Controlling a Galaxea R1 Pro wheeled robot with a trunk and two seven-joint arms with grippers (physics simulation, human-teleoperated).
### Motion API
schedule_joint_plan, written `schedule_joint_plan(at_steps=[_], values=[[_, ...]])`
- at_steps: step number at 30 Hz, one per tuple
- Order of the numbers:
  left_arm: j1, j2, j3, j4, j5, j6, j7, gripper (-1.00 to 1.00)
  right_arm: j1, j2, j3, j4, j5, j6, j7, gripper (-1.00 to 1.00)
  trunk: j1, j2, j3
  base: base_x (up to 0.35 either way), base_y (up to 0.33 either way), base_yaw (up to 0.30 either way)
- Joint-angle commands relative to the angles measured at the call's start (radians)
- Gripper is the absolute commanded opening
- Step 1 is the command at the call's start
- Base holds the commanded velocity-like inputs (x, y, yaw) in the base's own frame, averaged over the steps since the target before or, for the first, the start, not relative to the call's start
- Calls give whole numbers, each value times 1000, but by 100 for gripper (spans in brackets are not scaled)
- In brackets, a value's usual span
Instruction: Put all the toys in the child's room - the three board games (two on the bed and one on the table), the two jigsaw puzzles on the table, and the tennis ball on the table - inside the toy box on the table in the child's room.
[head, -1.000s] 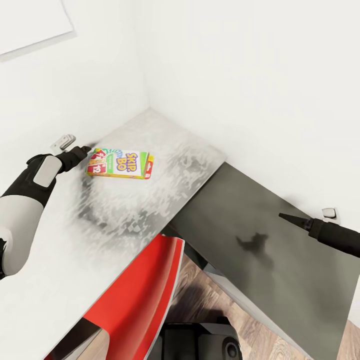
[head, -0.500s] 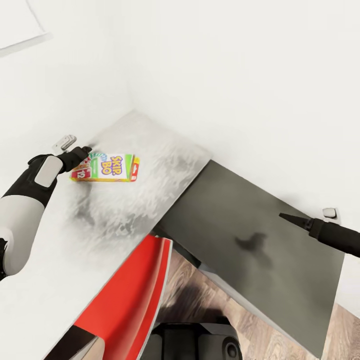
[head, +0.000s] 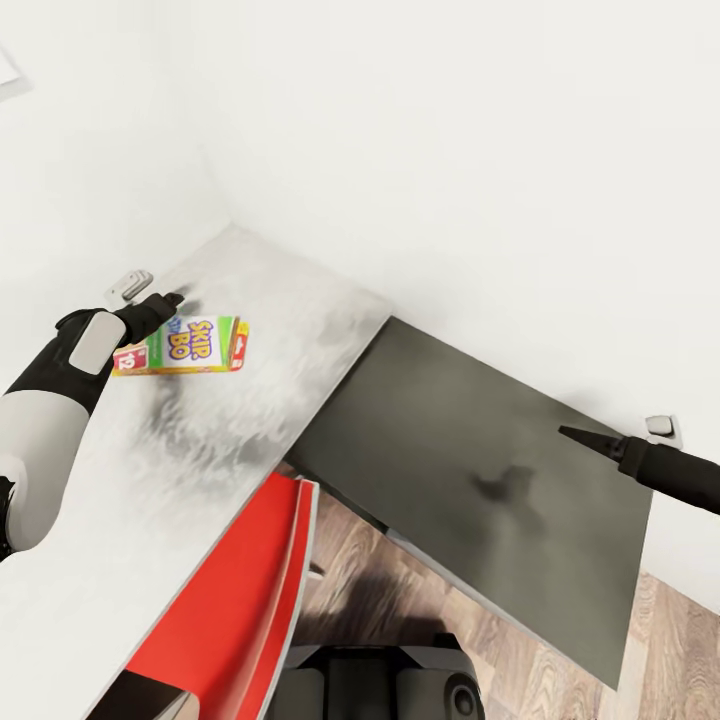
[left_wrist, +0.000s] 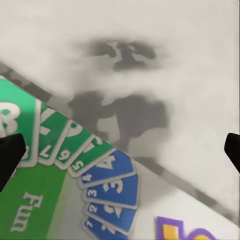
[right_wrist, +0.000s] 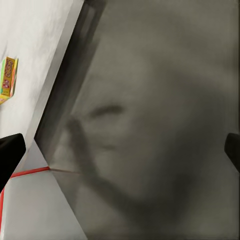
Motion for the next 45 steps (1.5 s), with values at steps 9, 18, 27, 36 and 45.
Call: schedule_joint_plan(at_steps=[9,18,27,36,45], values=[[2,0,-6,-1,11,2,9,100,-1,0,-1,0,5,5,7,100,1,-2,-1,0,0,-26],[0,4,-5,-3,11,2,6,100,-1,1,0,0,5,5,7,100,1,-2,-1,0,0,-5],[1,56,61,-47,12,60,2,100,-1,3,1,0,5,5,7,100,1,-2,-1,0,0,-1],[23,104,161,-87,10,135,2,100,-1,3,5,0,8,5,6,100,1,-2,-1,0,0,0],[41,130,197,-111,10,156,0,100,-1,3,6,0,10,5,5,100,1,-2,-1,0,0,0]])
